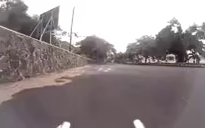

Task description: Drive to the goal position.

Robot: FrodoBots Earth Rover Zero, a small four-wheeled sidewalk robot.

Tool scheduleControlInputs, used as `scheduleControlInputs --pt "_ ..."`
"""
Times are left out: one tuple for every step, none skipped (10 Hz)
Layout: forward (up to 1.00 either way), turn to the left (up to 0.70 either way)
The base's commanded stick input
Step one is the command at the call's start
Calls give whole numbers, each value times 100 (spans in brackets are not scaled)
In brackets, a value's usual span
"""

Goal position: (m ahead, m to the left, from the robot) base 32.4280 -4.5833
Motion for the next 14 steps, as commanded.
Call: scheduleControlInputs --pt "70 -2" --pt "70 -1" --pt "70 0" --pt "70 0" --pt "70 0" --pt "70 0" --pt "70 0" --pt "70 0" --pt "70 0" --pt "70 0" --pt "70 0" --pt "70 0" --pt "70 -7" --pt "70 -34"
